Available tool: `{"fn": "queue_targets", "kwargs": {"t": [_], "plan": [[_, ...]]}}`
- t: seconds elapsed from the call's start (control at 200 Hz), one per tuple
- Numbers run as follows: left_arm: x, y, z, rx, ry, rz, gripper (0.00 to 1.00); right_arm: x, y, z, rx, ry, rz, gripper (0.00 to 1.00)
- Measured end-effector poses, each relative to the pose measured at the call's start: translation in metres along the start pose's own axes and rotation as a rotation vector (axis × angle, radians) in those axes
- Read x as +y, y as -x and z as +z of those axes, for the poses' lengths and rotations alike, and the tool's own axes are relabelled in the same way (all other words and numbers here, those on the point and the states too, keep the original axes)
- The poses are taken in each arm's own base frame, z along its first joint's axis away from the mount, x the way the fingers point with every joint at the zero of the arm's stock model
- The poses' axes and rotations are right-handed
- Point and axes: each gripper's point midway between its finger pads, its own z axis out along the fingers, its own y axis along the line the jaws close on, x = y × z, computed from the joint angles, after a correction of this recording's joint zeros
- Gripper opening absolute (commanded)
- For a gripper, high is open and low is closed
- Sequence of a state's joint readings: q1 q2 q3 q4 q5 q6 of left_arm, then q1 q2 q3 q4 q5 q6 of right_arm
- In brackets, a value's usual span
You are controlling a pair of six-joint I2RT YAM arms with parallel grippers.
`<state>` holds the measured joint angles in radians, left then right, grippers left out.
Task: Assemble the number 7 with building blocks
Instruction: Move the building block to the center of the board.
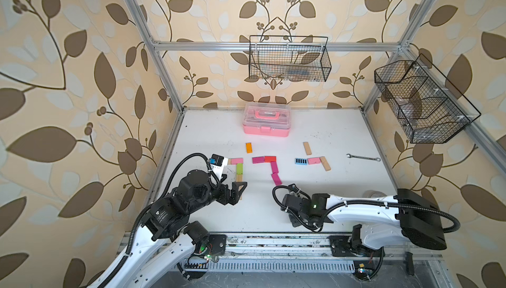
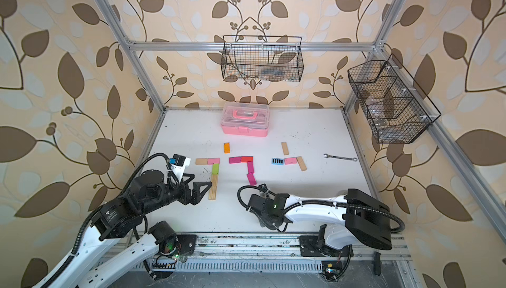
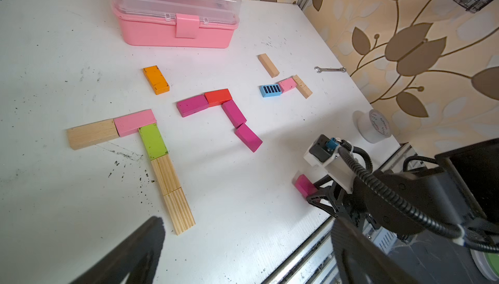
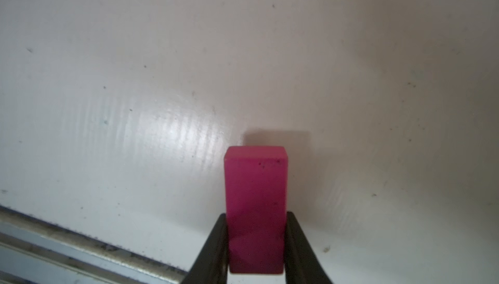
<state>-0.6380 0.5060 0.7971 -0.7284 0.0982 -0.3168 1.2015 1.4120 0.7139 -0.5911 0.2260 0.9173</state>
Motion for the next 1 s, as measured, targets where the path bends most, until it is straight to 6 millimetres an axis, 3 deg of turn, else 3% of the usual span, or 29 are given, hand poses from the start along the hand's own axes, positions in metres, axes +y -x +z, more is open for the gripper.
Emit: {"fn": "queue_targets", "kwargs": {"t": [0.49,1.0], "plan": [[-0.002,0.001,-0.004,-0.016,-0.014,0.002,0.99,0.025,0.057,0.026,-0.041,0.031,0.099,0.27],[-0.003,0.002,-0.008,-0.031,-0.02,0.004,0.99,0.029,0.081,0.035,-0.048,0.092,0.169,0.3]]}}
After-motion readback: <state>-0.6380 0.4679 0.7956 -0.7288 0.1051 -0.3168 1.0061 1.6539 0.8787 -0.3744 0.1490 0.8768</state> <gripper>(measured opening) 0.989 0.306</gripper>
